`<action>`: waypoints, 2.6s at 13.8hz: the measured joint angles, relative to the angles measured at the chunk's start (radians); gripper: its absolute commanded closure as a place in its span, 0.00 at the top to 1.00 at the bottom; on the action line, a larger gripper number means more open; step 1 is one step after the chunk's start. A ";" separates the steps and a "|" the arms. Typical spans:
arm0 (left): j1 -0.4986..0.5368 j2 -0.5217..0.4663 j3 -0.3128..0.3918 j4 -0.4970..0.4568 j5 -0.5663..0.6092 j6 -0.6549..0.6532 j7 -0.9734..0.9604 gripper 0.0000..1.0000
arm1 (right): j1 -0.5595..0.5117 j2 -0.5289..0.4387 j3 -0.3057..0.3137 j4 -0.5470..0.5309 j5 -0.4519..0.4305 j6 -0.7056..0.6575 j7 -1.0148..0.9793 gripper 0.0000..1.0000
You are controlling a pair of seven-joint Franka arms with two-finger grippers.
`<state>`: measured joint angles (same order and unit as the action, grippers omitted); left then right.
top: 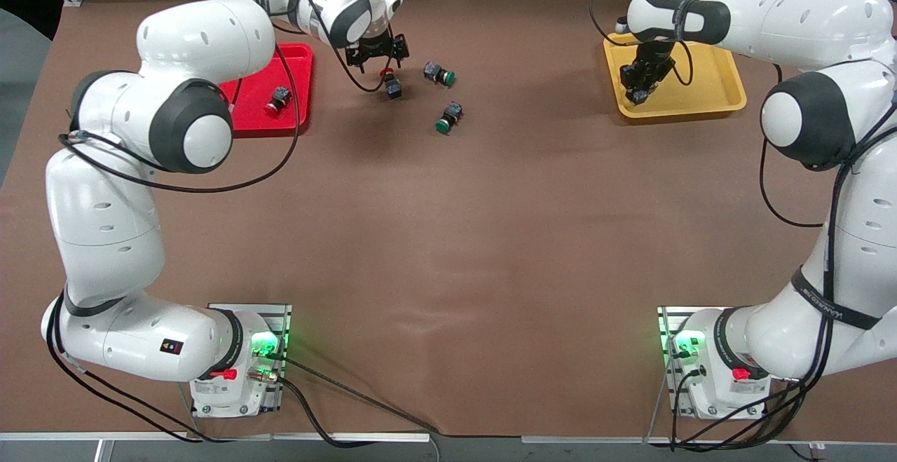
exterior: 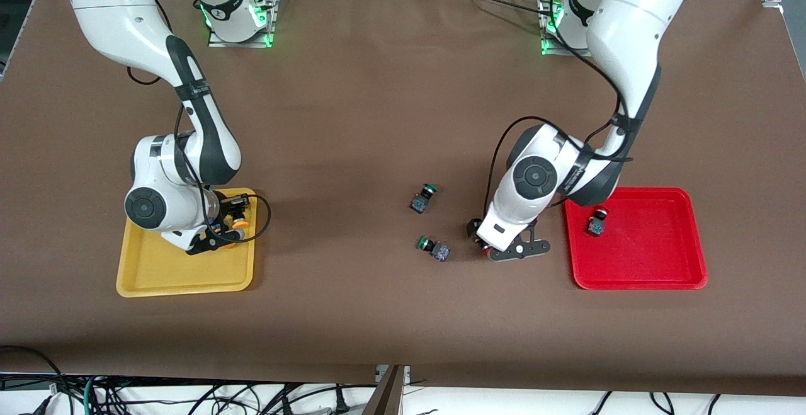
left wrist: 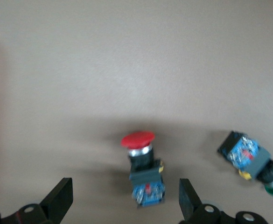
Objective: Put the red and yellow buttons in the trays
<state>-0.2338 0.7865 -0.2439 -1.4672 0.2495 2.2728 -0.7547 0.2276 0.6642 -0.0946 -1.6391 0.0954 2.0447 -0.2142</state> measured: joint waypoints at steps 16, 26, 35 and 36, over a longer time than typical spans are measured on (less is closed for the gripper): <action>-0.013 0.063 0.001 0.012 0.009 -0.001 -0.116 0.09 | -0.052 -0.010 0.017 0.142 0.006 -0.029 0.025 0.98; 0.292 -0.182 0.023 0.031 0.013 -0.472 0.664 0.13 | 0.018 -0.353 0.011 0.210 0.000 -0.355 0.261 0.99; 0.527 -0.065 0.024 -0.080 0.013 -0.180 1.313 0.50 | 0.016 -0.460 0.006 0.201 -0.056 -0.428 0.262 0.99; 0.527 -0.057 0.023 -0.102 0.013 -0.136 1.315 1.00 | 0.015 -0.460 0.006 0.201 -0.058 -0.428 0.262 0.99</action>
<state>0.2931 0.7298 -0.2214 -1.5691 0.2625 2.1368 0.5599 0.2424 0.2046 -0.0888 -1.4384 0.0376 1.6172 0.0478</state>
